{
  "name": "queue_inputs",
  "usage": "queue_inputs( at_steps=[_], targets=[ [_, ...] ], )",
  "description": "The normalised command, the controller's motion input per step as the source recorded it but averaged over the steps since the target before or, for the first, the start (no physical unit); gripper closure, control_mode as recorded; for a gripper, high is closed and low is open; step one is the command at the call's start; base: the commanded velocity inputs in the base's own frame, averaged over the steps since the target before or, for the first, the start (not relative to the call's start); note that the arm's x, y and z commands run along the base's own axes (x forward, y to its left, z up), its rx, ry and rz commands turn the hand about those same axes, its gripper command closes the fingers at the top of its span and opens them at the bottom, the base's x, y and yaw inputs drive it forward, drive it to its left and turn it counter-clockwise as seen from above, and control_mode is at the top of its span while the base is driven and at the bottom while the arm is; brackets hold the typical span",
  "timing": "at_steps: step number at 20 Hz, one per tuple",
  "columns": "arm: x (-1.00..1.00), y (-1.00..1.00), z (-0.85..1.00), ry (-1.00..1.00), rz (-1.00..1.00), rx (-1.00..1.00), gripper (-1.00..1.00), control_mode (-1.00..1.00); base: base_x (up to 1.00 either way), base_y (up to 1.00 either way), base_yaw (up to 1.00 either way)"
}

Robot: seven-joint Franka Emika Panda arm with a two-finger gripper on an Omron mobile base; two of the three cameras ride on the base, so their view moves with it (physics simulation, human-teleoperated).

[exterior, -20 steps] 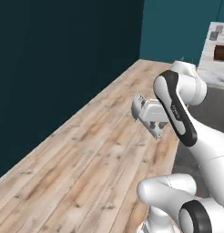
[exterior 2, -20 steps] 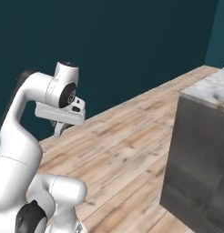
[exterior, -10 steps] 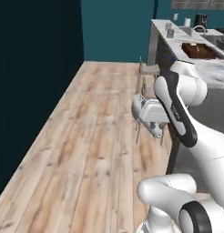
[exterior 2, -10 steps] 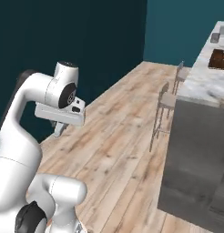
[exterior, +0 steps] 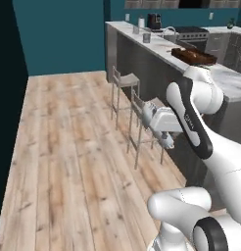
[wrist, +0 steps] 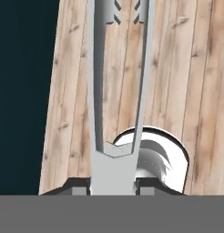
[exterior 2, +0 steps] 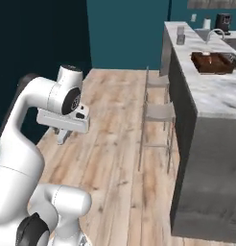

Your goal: Take the tongs from the drawer on the left and place them on the dining counter next to the tray containing the kebab skewer.

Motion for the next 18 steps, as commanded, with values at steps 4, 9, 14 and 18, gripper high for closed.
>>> queue_inputs(
  at_steps=[4, 9, 14, 18],
  targets=[
    [0.0, 0.0, 0.0, 0.0, 0.0, 0.0, 1.0, 1.0, 1.0, 0.99, -0.62],
    [0.0, 0.0, 0.0, 0.0, 0.0, 0.0, 1.0, 1.0, 0.93, 0.94, -0.67],
    [0.0, 0.0, 0.0, 0.0, 0.0, 0.0, 1.0, 1.0, 0.58, 1.0, -0.65],
    [0.0, 0.0, 0.0, 0.0, 0.0, 0.0, 1.0, 1.0, 0.45, 0.92, -0.7]
  ],
)
